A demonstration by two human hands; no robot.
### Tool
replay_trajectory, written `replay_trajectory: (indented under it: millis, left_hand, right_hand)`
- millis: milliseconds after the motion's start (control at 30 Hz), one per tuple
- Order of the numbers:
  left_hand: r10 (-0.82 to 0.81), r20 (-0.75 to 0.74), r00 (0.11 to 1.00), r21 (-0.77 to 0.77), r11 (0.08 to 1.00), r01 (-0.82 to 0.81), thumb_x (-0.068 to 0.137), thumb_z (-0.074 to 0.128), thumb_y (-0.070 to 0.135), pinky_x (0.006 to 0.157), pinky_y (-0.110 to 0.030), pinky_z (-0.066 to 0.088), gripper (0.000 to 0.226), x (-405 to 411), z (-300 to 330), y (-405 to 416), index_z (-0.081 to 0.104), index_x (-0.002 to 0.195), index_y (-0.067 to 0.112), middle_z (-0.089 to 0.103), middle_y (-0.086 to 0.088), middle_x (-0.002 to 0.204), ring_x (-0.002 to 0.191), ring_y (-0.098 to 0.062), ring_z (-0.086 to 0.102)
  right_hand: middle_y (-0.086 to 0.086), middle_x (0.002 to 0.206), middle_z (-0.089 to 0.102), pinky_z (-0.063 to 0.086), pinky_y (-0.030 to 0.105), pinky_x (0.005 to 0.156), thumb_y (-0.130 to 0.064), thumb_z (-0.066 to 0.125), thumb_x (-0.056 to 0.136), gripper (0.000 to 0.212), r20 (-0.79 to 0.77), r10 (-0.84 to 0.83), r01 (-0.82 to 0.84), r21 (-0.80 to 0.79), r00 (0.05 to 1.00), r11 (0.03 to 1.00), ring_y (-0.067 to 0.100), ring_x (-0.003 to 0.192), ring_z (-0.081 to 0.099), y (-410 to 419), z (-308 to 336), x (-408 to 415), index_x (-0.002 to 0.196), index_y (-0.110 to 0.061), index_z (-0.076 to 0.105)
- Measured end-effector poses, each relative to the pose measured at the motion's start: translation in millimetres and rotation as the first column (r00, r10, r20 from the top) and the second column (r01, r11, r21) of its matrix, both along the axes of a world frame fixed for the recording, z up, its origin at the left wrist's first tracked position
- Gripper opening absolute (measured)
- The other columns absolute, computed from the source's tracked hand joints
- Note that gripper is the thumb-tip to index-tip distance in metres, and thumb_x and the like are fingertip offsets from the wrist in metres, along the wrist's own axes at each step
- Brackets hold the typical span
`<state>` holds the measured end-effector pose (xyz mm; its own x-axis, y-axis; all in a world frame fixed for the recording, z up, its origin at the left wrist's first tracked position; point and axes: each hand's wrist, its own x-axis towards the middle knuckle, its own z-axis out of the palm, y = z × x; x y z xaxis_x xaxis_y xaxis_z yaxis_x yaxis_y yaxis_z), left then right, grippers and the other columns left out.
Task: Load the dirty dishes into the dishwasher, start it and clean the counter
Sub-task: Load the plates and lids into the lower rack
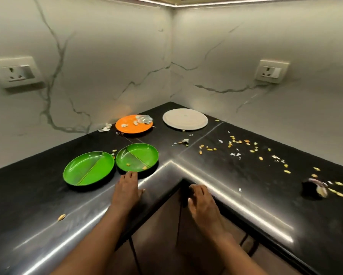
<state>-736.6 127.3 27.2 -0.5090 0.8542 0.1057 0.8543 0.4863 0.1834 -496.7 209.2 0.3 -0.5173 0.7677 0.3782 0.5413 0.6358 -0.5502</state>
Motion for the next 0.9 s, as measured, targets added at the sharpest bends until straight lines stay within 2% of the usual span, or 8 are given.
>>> replay_trajectory:
  millis: [200,333,433,567,667,700,800,900]
  left_hand:
    - [0.237,0.152,0.96,-0.168,0.963,-0.211,0.071,0.077,0.05,0.102,-0.046,0.039,0.088,-29,-2,19,0.035,0.136,0.009,0.034,-0.013,0.141,0.128,-0.035,0.034]
    - [0.336,0.268,0.903,-0.321,0.915,-0.246,0.065,0.08,0.054,0.108,-0.057,0.031,0.108,-41,-12,20,0.023,0.145,0.009,0.015,-0.022,0.154,0.141,-0.043,0.014]
    - [0.359,0.321,0.877,-0.366,0.901,-0.234,0.069,0.081,0.045,0.108,-0.065,0.023,0.104,-44,-14,24,0.021,0.146,0.01,-0.001,-0.025,0.156,0.143,-0.045,0.002]
    - [0.395,0.366,0.843,-0.381,0.89,-0.251,0.068,0.083,0.036,0.106,-0.067,0.02,0.098,-45,-14,31,0.024,0.143,0.015,-0.007,-0.026,0.156,0.143,-0.045,-0.003]
    - [0.424,0.394,0.815,-0.408,0.876,-0.259,0.066,0.086,0.031,0.105,-0.067,0.02,0.097,-48,-10,37,0.024,0.141,0.019,-0.007,-0.026,0.156,0.143,-0.047,-0.005]
    - [0.435,0.398,0.808,-0.419,0.87,-0.262,0.066,0.086,0.029,0.105,-0.068,0.021,0.098,-48,-9,39,0.024,0.14,0.019,-0.007,-0.026,0.156,0.142,-0.047,-0.005]
    - [0.459,0.391,0.798,-0.455,0.85,-0.266,0.064,0.087,0.024,0.105,-0.068,0.022,0.098,-49,-6,44,0.023,0.138,0.02,-0.007,-0.027,0.155,0.142,-0.048,-0.005]
    - [0.485,0.368,0.794,-0.499,0.823,-0.271,0.061,0.089,0.025,0.104,-0.069,0.024,0.107,-52,-5,50,0.019,0.142,0.022,-0.007,-0.026,0.155,0.142,-0.048,-0.003]
  right_hand:
    - [0.01,0.114,0.059,0.051,0.04,0.088,-0.012,0.065,0.083,0.04,0.083,0.175,-0.18,0.047,0.981,0.983,0.03,0.102,0.06,65,5,-57,0.122,-0.008,0.059]
    - [0.01,0.111,0.06,0.053,0.043,0.084,-0.012,0.067,0.08,0.041,0.175,0.29,-0.306,0.077,0.941,0.949,0.032,0.098,0.061,85,3,-102,0.12,-0.011,0.061]
    - [0.01,0.114,0.063,0.054,0.042,0.081,-0.008,0.072,0.073,0.047,0.238,0.329,-0.368,0.145,0.914,0.918,0.032,0.098,0.063,95,0,-134,0.12,-0.011,0.063]
    - [0.013,0.126,0.063,0.052,0.043,0.089,-0.016,0.085,0.063,0.062,0.42,0.361,-0.468,0.187,0.833,0.864,0.034,0.115,0.06,113,-9,-167,0.122,-0.017,0.064]
    - [0.012,0.124,0.064,0.052,0.043,0.09,-0.019,0.085,0.064,0.051,0.507,0.397,-0.568,0.24,0.765,0.787,0.034,0.117,0.06,126,-16,-186,0.111,-0.022,0.066]
    - [0.011,0.119,0.066,0.052,0.043,0.089,-0.017,0.079,0.069,0.042,0.515,0.417,-0.605,0.273,0.749,0.748,0.033,0.114,0.062,129,-20,-192,0.107,-0.023,0.062]
    - [0.011,0.102,0.07,0.055,0.042,0.083,-0.016,0.043,0.079,0.025,0.474,0.459,-0.643,0.368,0.751,0.672,0.032,0.097,0.069,132,-18,-203,0.104,-0.02,0.046]
    - [0.01,0.085,0.071,0.056,0.033,0.066,-0.015,0.043,0.082,0.031,0.232,0.507,-0.558,0.378,0.83,0.739,0.027,0.076,0.07,132,-5,-209,0.112,-0.012,0.048]
